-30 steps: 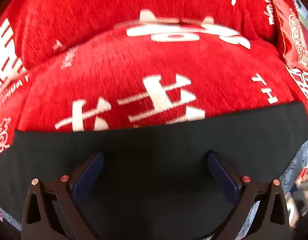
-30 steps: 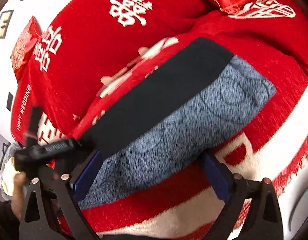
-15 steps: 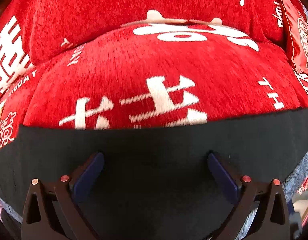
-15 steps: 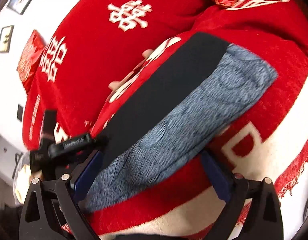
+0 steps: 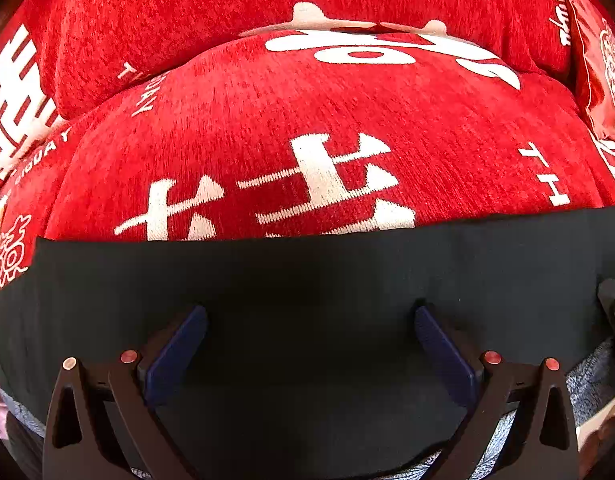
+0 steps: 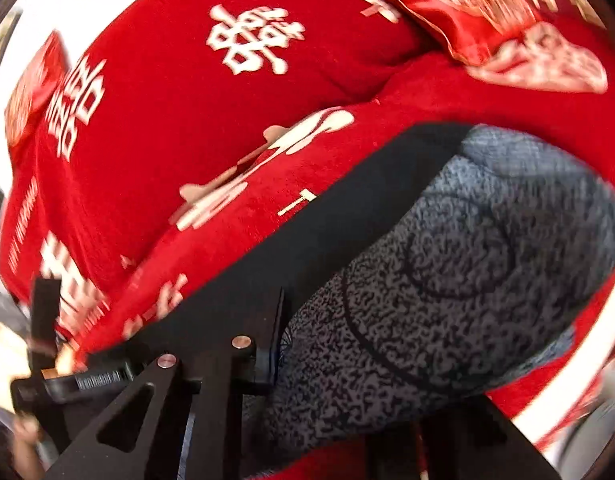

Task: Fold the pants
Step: 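Carry the grey-lined trouser end over the fold with the right gripper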

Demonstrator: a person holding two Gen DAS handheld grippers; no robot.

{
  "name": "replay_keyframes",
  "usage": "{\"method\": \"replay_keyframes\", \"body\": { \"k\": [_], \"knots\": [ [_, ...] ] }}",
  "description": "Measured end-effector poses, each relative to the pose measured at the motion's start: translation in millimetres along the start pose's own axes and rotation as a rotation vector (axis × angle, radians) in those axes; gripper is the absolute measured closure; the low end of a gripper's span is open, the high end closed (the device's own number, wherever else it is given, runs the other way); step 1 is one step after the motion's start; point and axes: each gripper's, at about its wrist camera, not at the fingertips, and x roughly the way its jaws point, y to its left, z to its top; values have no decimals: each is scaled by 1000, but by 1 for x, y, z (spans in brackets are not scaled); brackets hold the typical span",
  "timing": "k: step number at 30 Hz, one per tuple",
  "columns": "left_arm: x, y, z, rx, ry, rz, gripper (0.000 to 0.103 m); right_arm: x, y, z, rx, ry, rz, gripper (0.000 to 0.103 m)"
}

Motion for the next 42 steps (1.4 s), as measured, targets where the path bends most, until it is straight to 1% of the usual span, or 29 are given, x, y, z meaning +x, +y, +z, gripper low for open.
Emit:
{"method": "replay_keyframes", "body": {
  "k": [2, 4, 6, 7, 10, 12, 14, 16, 17, 18, 19, 20, 21, 22, 23, 24, 25, 26, 28, 30, 33, 36, 37, 39, 40, 42],
  "knots": [
    [-3, -2, -2, -2, -3, 12, 0, -3, 23, 2, -115, -9, -105, 84],
    [-9, -6, -16, 14, -10, 25, 0, -4, 37, 6, -171, -21, -158, 84],
    [-17, -10, -31, 42, -2, 30, 0, -7, 45, 12, -187, -30, -167, 84],
    [-21, -11, -41, 55, 13, 19, 0, -7, 47, 15, -188, -29, -167, 84],
    [-26, -12, -53, 75, 26, 9, 0, -3, 51, 18, -203, -14, -179, 84],
    [-24, -7, -52, 69, 46, -22, 0, -3, 57, 17, -241, -7, -209, 85],
    [-20, 0, -48, 54, 73, -70, 0, -13, 71, 15, -297, -40, -234, 86],
    [-19, 3, -45, 91, 88, -98, 0, -25, 94, 10, -399, -83, -283, 86],
    [-20, 6, -43, 109, 106, -127, 0, -31, 111, 5, -481, -114, -319, 86],
    [-22, 12, -41, 118, 126, -181, 0, -37, 129, -2, -574, -155, -354, 86],
    [-28, 30, -38, 88, 140, -286, 0, -45, 149, -12, -682, -209, -385, 86],
    [-33, 51, -36, 32, 149, -371, 0, -48, 162, -18, -738, -238, -401, 86],
    [-38, 71, -35, -19, 148, -415, 0, -52, 178, -28, -820, -276, -421, 86],
    [-44, 96, -34, -65, 136, -439, 0, -53, 193, -40, -898, -310, -453, 86],
    [-51, 121, -33, -94, 106, -439, 0, -51, 203, -48, -951, -329, -473, 86],
    [-57, 145, -33, -118, 67, -421, 0, -49, 214, -60, -1018, -354, -493, 86],
    [-63, 174, -34, -157, 33, -385, 0, -44, 224, -71, -1073, -373, -508, 86],
    [-64, 194, -35, -191, 23, -370, 0, -38, 234, -84, -1135, -387, -523, 86],
    [-62, 231, -39, -272, 22, -380, 0, -25, 251, -107, -1245, -402, -536, 86],
    [-56, 259, -44, -335, 29, -380, 0, -11, 269, -131, -1366, -416, -543, 86],
    [-52, 280, -51, -370, 22, -373, 0, 10, 287, -163, -1524, -422, -556, 86],
    [-57, 299, -58, -412, -1, -412, 0, 33, 292, -190, -1661, -396, -597, 86],
    [-60, 301, -58, -422, -8, -424, 0, 41, 291, -199, -1701, -391, -623, 86],
    [-62, 290, -53, -394, -2, -427, 0, 47, 290, -208, -1730, -372, -625, 86],
    [-61, 280, -49, -356, 6, -432, 0, 50, 290, -210, -1735, -366, -630, 86],
    [-54, 254, -42, -276, 39, -470, 0, 54, 289, -214, -1755, -373, -651, 86]
  ]
}}
